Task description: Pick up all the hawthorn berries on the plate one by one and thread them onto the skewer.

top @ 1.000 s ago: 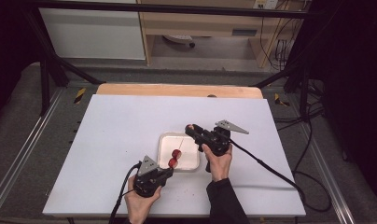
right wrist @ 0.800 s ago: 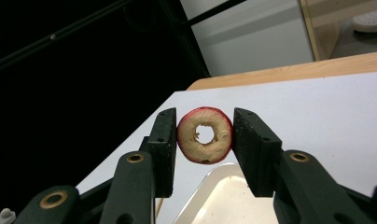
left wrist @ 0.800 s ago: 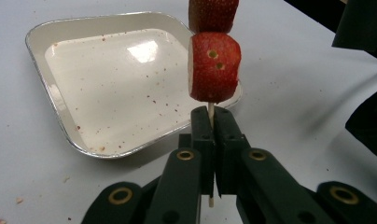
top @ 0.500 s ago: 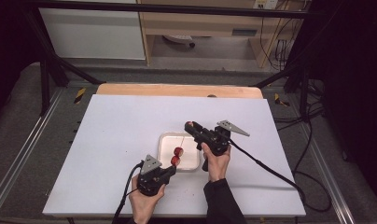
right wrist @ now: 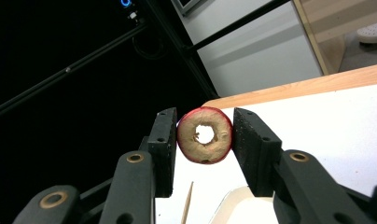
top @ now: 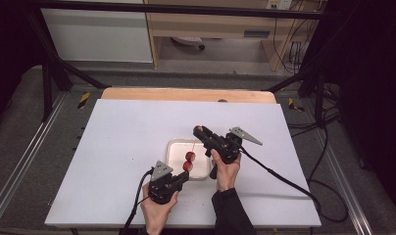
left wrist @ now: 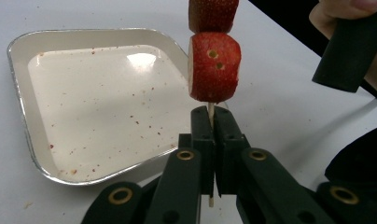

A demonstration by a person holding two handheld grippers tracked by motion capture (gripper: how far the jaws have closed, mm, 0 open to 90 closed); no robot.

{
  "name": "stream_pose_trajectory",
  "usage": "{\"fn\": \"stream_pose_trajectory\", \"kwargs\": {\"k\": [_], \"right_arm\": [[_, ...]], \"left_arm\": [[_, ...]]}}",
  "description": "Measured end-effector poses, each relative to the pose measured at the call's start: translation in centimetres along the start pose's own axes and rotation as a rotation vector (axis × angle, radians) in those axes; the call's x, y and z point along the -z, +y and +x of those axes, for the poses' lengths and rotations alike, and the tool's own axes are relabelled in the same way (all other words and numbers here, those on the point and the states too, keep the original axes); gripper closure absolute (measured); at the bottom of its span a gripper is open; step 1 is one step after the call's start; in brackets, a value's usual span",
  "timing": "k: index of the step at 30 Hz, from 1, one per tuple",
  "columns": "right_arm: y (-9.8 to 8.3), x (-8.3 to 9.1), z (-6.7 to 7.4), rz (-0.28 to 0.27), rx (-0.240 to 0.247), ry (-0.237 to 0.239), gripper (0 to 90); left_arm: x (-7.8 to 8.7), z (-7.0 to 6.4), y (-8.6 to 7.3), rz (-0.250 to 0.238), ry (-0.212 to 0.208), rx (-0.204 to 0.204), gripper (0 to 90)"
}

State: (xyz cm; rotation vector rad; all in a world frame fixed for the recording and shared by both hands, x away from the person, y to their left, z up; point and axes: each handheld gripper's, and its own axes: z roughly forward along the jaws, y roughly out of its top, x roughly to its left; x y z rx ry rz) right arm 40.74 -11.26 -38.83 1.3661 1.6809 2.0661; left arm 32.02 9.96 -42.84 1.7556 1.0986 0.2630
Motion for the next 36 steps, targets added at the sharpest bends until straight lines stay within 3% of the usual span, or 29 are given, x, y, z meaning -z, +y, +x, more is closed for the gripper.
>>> {"fn": "stream_pose_trajectory", "kwargs": {"k": [16, 36], "right_arm": [[-0.51, -0.15, 0.09, -0.012, -0.021, 0.017, 61.7], [-0.45, -0.10, 0.12, -0.002, -0.035, 0.033, 61.7]], "left_arm": [[-0.12, -0.19, 0.22, -0.017, 0.005, 0.020, 88.2], [0.00, 0.15, 0.21, -0.015, 0.013, 0.014, 88.2]]}}
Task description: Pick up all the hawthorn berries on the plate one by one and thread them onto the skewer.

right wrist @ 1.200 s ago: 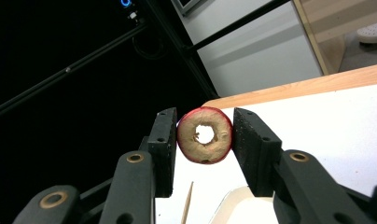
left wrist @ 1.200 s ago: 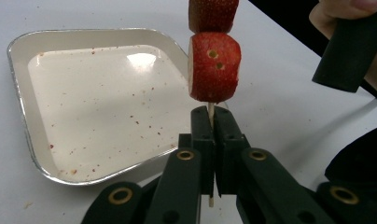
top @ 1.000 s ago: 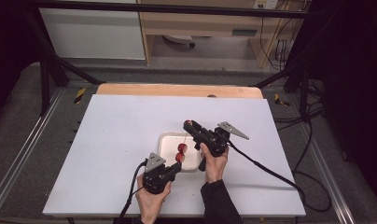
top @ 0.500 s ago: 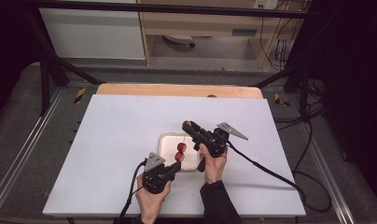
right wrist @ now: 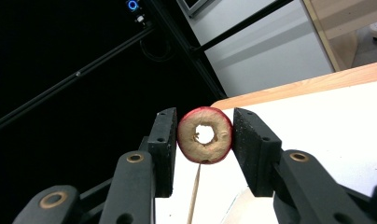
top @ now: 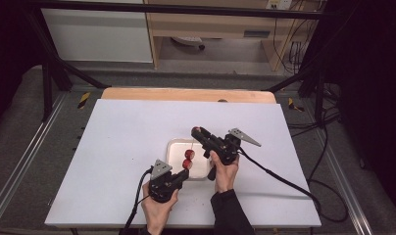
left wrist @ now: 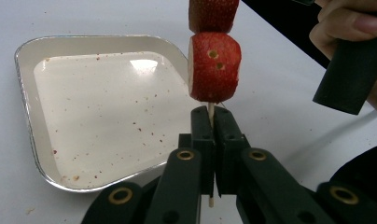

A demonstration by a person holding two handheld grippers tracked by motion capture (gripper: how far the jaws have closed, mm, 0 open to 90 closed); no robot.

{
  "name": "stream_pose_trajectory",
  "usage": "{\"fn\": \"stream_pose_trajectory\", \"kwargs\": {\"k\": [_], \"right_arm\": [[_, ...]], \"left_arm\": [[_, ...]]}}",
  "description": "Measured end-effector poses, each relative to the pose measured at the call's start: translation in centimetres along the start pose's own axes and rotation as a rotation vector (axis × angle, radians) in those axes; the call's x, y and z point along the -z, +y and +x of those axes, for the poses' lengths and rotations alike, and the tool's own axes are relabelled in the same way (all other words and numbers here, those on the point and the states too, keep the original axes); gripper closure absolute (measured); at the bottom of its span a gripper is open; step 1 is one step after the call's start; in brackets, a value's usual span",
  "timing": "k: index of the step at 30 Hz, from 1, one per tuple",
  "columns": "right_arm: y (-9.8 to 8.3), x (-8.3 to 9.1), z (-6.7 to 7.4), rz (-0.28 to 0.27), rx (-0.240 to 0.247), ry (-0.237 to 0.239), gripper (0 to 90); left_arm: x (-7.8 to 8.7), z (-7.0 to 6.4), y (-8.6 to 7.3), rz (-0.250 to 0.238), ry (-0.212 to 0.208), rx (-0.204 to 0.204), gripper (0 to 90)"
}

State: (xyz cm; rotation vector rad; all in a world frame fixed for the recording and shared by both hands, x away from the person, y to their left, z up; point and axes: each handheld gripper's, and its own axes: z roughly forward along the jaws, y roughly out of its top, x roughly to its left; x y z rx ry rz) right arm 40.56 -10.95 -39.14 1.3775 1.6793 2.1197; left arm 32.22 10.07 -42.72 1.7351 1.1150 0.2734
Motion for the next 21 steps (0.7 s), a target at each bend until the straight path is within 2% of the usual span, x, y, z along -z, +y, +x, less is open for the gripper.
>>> {"fn": "stream_pose_trajectory", "kwargs": {"k": [21], "right_arm": [[-0.41, -0.15, -0.06, 0.018, -0.002, 0.001, 61.7]], "left_arm": [[-0.08, -0.04, 0.05, -0.003, 0.000, 0.006, 88.2]]}}
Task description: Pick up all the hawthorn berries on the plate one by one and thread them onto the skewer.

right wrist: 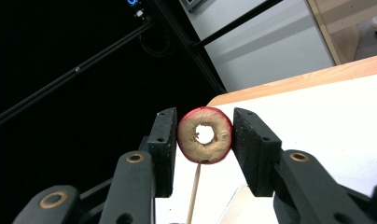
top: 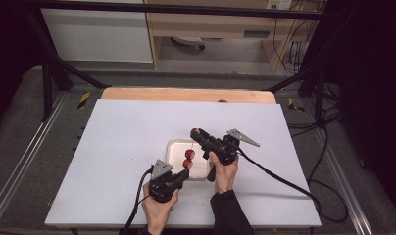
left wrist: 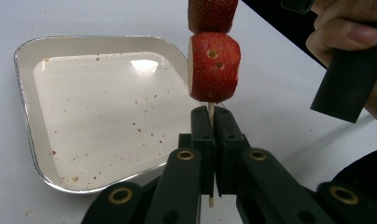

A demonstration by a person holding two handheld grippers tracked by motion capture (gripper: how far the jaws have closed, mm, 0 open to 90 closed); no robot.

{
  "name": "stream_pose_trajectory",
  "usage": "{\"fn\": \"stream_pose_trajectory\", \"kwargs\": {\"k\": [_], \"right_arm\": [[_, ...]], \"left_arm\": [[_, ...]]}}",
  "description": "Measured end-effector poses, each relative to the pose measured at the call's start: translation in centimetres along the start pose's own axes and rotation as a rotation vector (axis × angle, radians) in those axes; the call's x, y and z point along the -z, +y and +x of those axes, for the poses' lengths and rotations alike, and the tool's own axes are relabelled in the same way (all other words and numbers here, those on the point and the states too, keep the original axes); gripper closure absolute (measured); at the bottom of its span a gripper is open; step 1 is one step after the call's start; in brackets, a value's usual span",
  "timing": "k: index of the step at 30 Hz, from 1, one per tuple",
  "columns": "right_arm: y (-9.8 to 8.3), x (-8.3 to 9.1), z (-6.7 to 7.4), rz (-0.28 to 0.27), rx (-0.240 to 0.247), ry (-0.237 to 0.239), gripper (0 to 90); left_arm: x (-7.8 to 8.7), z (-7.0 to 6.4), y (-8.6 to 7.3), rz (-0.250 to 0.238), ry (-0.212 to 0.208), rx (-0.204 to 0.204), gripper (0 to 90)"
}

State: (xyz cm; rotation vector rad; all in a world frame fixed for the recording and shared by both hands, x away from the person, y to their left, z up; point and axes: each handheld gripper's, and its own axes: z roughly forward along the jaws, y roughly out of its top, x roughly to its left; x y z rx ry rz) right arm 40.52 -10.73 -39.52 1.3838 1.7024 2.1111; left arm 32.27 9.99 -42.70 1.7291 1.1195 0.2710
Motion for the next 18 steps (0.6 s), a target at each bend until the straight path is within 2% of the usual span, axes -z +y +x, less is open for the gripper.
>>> {"fn": "stream_pose_trajectory", "kwargs": {"k": [9, 13, 18], "right_arm": [[-0.7, 0.0, 0.2, 0.008, 0.010, -0.003, 61.8], [-0.8, 0.1, 0.2, 0.021, 0.015, -0.001, 61.8], [-1.2, 0.1, 0.3, 0.029, 0.025, -0.003, 61.9]], "left_arm": [[-0.1, 0.1, 0.0, 0.001, 0.000, 0.021, 88.2], [0.0, 0.0, 0.1, -0.022, -0.001, 0.022, 88.2], [-0.1, 0.2, 0.2, -0.008, 0.005, 0.022, 88.3]]}}
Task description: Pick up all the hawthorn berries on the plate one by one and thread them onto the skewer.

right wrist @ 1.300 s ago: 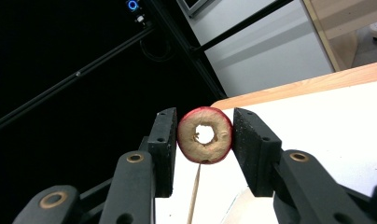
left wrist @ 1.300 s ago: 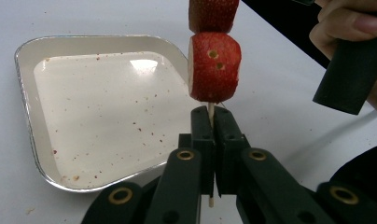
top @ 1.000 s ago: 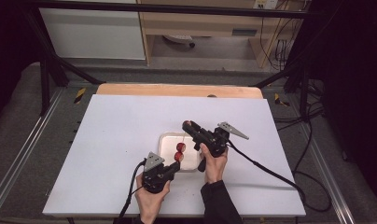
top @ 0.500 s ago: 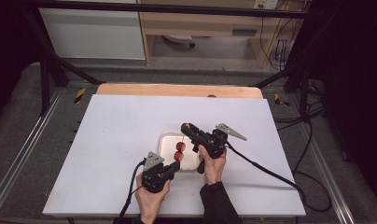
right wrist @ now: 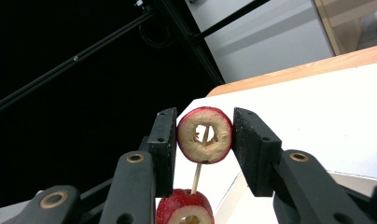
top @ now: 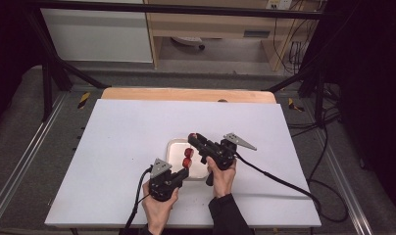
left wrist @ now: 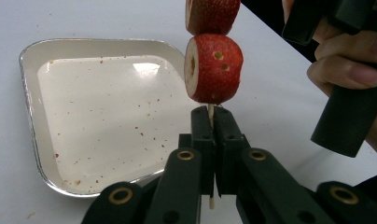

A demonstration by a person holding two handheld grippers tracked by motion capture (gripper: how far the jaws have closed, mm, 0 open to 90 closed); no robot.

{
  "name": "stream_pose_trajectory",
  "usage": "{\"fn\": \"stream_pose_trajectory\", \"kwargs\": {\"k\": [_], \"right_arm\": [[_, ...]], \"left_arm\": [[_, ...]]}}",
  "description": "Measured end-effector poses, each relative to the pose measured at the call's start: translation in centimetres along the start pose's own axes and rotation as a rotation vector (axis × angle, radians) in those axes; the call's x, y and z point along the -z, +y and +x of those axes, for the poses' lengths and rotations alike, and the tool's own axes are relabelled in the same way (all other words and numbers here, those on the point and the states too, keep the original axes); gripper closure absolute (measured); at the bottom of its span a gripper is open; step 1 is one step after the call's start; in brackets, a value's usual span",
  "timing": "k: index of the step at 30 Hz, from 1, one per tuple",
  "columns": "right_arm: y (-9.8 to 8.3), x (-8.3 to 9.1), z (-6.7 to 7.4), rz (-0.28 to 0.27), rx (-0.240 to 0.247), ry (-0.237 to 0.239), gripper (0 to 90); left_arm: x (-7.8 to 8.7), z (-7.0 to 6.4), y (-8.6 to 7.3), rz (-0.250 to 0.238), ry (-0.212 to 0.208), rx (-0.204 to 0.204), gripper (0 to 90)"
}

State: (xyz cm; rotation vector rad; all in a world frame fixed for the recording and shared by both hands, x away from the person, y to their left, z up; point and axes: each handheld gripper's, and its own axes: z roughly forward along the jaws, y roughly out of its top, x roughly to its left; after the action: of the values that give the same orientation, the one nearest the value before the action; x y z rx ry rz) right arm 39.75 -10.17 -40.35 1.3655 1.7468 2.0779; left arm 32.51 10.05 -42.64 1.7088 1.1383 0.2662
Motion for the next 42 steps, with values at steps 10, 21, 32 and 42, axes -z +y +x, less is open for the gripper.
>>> {"fn": "stream_pose_trajectory", "kwargs": {"k": [10, 21, 32, 42], "right_arm": [[0.1, 0.3, 0.2, 0.017, -0.002, 0.004, 61.9], [-0.5, 0.3, 0.2, 0.063, -0.003, 0.002, 62.0], [0.6, 1.0, 0.2, 0.127, 0.056, 0.001, 53.1], [1.9, 2.6, -0.7, 0.259, 0.197, -0.087, 24.7]], "left_arm": [[-0.2, 0.1, -0.1, -0.012, -0.002, -0.018, 88.5], [-0.3, 0.2, -0.1, -0.001, 0.006, -0.023, 88.6], [0.0, 0.5, 0.0, -0.015, -0.002, -0.042, 88.6], [0.6, 1.2, -0.1, -0.001, 0.015, -0.076, 88.6]]}}
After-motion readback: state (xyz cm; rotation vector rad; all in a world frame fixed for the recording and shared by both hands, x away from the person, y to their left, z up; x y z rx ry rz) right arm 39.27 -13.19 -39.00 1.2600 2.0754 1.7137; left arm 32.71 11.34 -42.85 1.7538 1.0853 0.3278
